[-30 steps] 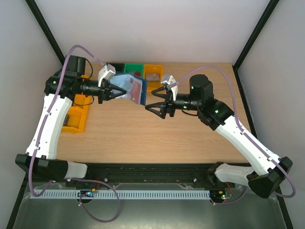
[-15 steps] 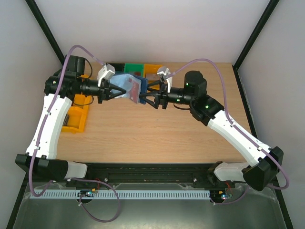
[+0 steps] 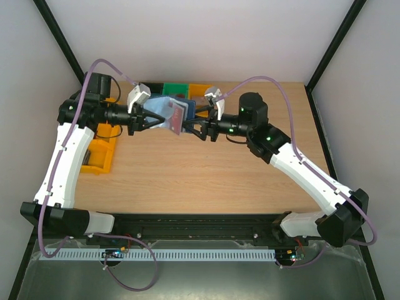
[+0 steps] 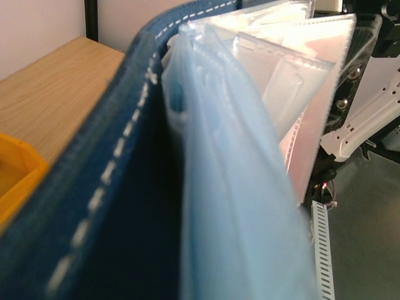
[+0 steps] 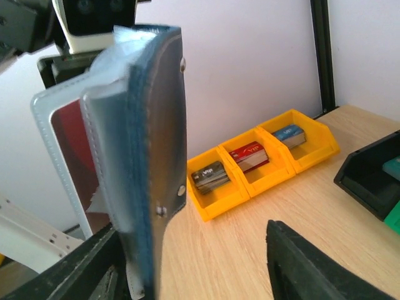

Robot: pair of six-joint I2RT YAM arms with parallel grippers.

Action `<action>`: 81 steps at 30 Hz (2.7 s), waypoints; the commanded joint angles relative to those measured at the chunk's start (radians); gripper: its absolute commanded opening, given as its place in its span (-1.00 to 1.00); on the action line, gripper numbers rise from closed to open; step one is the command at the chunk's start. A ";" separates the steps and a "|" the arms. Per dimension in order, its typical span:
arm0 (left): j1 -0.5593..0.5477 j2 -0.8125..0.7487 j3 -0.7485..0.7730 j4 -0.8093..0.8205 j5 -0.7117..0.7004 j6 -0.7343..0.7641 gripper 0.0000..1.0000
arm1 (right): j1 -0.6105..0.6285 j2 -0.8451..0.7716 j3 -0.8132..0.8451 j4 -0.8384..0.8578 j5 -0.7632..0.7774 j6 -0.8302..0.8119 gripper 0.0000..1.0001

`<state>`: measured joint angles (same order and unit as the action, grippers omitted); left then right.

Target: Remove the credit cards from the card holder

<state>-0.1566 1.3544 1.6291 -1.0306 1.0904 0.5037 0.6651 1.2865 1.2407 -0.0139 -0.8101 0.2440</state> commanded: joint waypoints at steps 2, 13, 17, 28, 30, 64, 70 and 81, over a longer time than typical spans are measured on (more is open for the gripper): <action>0.002 -0.023 -0.006 0.019 0.023 -0.005 -0.95 | -0.001 -0.036 -0.002 -0.052 -0.031 -0.100 0.33; 0.002 -0.023 -0.005 0.020 0.020 -0.010 -0.95 | -0.001 -0.042 0.015 -0.075 -0.057 -0.128 0.42; 0.002 -0.022 -0.004 0.019 0.025 -0.009 -0.95 | -0.001 -0.031 0.013 -0.017 -0.048 -0.088 0.36; 0.002 -0.021 -0.008 0.020 0.021 -0.007 -0.95 | -0.001 -0.014 0.026 -0.066 -0.177 -0.162 0.75; 0.002 -0.020 -0.009 0.020 0.020 -0.007 -0.95 | -0.001 -0.023 0.021 -0.060 -0.215 -0.177 0.78; 0.002 -0.024 0.004 -0.028 0.065 0.053 -0.95 | -0.001 0.051 0.091 -0.064 0.049 -0.087 -0.10; 0.005 -0.026 0.009 -0.028 0.059 0.053 -0.95 | -0.005 0.004 0.063 -0.117 0.088 -0.165 0.05; 0.008 -0.027 0.012 -0.029 0.058 0.053 -0.95 | -0.013 -0.021 0.062 -0.223 0.107 -0.253 0.14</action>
<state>-0.1562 1.3544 1.6238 -1.0466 1.0988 0.5362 0.6601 1.3003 1.2991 -0.1654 -0.7322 0.0483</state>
